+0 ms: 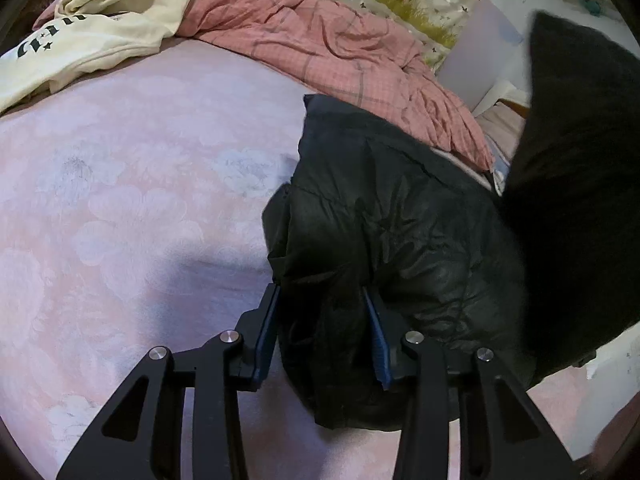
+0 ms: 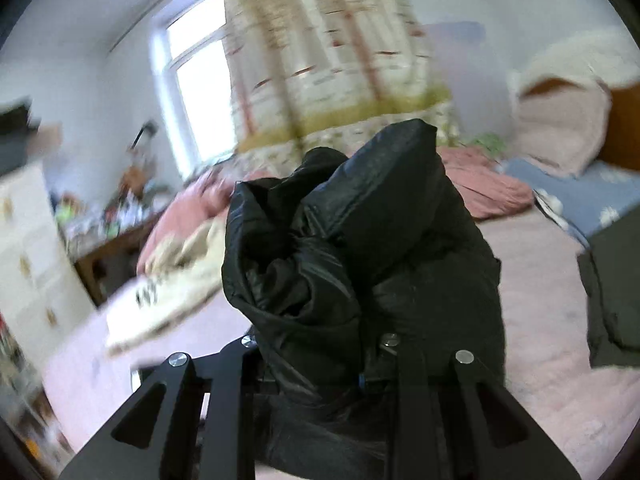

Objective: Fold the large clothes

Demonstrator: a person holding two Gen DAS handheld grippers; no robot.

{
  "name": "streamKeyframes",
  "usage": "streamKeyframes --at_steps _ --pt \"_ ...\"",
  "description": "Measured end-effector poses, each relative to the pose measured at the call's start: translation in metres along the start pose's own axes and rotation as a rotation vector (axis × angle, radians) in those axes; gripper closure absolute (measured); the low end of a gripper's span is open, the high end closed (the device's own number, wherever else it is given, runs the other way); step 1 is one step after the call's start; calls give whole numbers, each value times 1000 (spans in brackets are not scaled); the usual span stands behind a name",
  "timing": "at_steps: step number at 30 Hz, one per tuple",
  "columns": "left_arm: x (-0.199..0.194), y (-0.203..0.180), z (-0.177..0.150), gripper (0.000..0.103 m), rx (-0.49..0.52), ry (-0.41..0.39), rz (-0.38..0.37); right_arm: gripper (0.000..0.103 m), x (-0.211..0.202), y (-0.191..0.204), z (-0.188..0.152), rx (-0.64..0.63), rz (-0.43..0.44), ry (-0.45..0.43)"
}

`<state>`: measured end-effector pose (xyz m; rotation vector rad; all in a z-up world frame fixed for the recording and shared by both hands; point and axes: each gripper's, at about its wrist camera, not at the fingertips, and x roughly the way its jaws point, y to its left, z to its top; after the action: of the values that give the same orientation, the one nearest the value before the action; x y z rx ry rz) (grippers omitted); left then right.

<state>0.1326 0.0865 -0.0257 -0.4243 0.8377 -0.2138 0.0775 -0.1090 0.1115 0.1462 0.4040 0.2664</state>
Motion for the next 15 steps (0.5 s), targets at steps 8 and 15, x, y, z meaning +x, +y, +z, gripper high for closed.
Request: streamKeyframes --at_steps 8,15 --pt "-58 -5 13 65 94 -213 64 76 24 49 -48 -202 -121 54" --pt "-104 12 24 63 60 -360 -10 22 40 59 -66 -241 -51 116"
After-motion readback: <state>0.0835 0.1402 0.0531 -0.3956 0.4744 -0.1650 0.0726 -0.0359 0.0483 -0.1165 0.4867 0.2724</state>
